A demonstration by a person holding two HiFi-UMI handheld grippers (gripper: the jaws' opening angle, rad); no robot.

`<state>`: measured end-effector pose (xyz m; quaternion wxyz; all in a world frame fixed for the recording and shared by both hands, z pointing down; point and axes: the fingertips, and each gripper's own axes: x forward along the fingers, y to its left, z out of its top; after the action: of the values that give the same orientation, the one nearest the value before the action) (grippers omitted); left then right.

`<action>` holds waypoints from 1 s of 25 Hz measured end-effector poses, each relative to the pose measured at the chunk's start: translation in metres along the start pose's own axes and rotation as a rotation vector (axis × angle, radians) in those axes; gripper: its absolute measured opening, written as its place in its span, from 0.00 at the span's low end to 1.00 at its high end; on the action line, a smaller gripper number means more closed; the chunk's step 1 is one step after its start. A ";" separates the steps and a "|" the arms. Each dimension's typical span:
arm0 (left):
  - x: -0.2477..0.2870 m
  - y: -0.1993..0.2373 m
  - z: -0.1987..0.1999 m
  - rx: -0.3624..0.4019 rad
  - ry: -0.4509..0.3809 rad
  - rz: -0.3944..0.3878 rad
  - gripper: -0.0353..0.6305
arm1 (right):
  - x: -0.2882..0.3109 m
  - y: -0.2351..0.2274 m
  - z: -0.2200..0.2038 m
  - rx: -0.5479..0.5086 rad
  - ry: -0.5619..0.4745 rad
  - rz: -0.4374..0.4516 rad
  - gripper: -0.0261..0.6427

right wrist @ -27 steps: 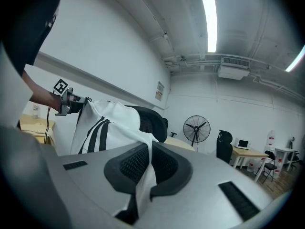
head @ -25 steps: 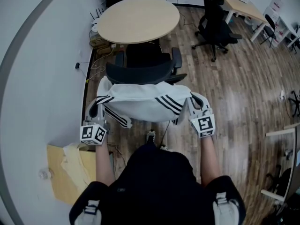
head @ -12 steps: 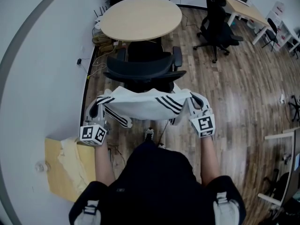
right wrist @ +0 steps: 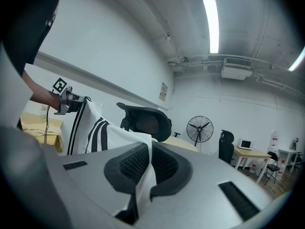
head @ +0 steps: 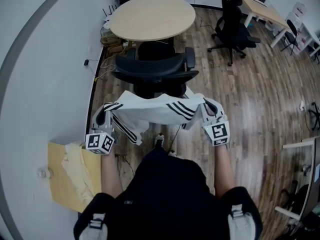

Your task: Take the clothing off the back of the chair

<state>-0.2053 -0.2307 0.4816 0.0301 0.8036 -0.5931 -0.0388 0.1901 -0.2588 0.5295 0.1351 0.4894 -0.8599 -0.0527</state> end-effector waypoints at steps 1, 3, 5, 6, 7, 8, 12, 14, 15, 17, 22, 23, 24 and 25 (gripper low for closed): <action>-0.002 -0.002 -0.001 0.001 0.001 -0.001 0.07 | -0.002 0.000 -0.001 0.010 -0.002 0.000 0.03; -0.006 -0.004 -0.002 0.003 0.003 -0.002 0.07 | -0.008 0.001 -0.002 0.030 -0.009 -0.001 0.03; -0.011 -0.006 -0.002 0.005 0.004 -0.004 0.07 | -0.012 0.002 -0.003 0.031 -0.009 -0.004 0.03; -0.013 -0.006 -0.002 0.005 0.004 -0.003 0.07 | -0.014 0.003 -0.004 0.026 -0.006 -0.004 0.03; -0.014 -0.006 -0.002 0.005 0.004 -0.002 0.07 | -0.015 0.005 -0.004 0.023 -0.005 -0.004 0.03; -0.016 -0.006 -0.003 0.006 0.004 0.000 0.07 | -0.016 0.007 -0.004 0.022 -0.005 -0.002 0.03; -0.026 -0.008 -0.005 0.006 0.001 0.000 0.07 | -0.025 0.014 -0.009 0.016 0.000 0.000 0.03; -0.028 -0.008 -0.006 0.005 0.002 0.001 0.07 | -0.026 0.015 -0.010 0.011 0.004 -0.003 0.03; -0.028 -0.008 -0.006 0.005 0.002 0.002 0.07 | -0.027 0.015 -0.010 0.008 0.005 -0.005 0.03; -0.028 -0.008 -0.006 0.003 0.004 0.003 0.07 | -0.027 0.014 -0.010 0.007 0.008 -0.007 0.03; -0.032 -0.010 -0.005 0.006 0.007 0.006 0.07 | -0.031 0.016 -0.013 0.002 0.016 -0.005 0.03; -0.033 -0.010 -0.006 0.006 0.007 0.007 0.07 | -0.031 0.017 -0.013 0.002 0.018 -0.004 0.03; -0.034 -0.010 -0.005 0.008 0.007 0.008 0.07 | -0.031 0.017 -0.013 0.002 0.018 -0.003 0.03; -0.034 -0.010 -0.005 0.008 0.008 0.008 0.07 | -0.031 0.017 -0.012 0.004 0.018 -0.004 0.03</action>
<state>-0.2053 -0.1957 0.4865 0.0293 0.8014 -0.5965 -0.0331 0.1945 -0.2235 0.5394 0.1417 0.4916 -0.8579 -0.0471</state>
